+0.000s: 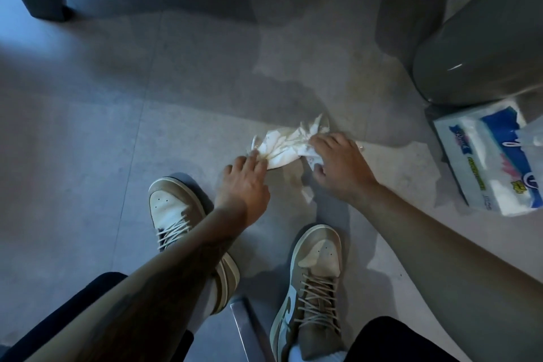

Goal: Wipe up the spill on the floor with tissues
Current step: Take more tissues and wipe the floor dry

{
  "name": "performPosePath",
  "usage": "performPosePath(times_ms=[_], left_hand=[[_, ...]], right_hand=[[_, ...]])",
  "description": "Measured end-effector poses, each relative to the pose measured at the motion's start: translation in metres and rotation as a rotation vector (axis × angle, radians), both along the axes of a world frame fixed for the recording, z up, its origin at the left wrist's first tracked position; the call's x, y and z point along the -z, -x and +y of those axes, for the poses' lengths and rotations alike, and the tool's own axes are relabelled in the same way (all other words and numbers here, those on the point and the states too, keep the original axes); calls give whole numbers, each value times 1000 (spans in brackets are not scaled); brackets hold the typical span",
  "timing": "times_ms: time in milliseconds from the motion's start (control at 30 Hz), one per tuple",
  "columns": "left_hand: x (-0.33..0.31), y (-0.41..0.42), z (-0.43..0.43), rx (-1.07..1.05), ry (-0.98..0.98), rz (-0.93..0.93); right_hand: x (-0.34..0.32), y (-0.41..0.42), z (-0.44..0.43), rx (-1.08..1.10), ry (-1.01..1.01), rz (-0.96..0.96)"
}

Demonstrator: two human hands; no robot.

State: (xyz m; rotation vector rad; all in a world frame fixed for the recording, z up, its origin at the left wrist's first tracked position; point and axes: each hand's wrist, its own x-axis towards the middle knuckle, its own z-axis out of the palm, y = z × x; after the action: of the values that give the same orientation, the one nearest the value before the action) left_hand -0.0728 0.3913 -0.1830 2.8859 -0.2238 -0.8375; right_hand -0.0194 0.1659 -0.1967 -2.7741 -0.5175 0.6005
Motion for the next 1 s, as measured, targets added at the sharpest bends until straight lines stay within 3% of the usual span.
performPosePath(times_ms=[333, 500, 633, 733, 833, 933, 1000], left_hand=[[-8, 49, -39, -109, -18, 48], [-7, 51, -54, -139, 106, 12], [-6, 48, -56, -15, 263, 14], [-1, 39, -39, 17, 358, -42], [0, 16, -14, -167, 231, -99], [3, -13, 3, -442, 63, 94], [7, -22, 4, -476, 32, 205]], right_hand=[[-9, 70, 21, 365, 14, 112], [-8, 70, 46, 524, -120, 177], [-6, 54, 64, 650, -166, 184], [0, 36, 64, 602, -181, 173], [4, 19, 52, 461, -121, 133], [11, -4, 37, 403, -67, 49], [17, -23, 30, 450, -55, -30]])
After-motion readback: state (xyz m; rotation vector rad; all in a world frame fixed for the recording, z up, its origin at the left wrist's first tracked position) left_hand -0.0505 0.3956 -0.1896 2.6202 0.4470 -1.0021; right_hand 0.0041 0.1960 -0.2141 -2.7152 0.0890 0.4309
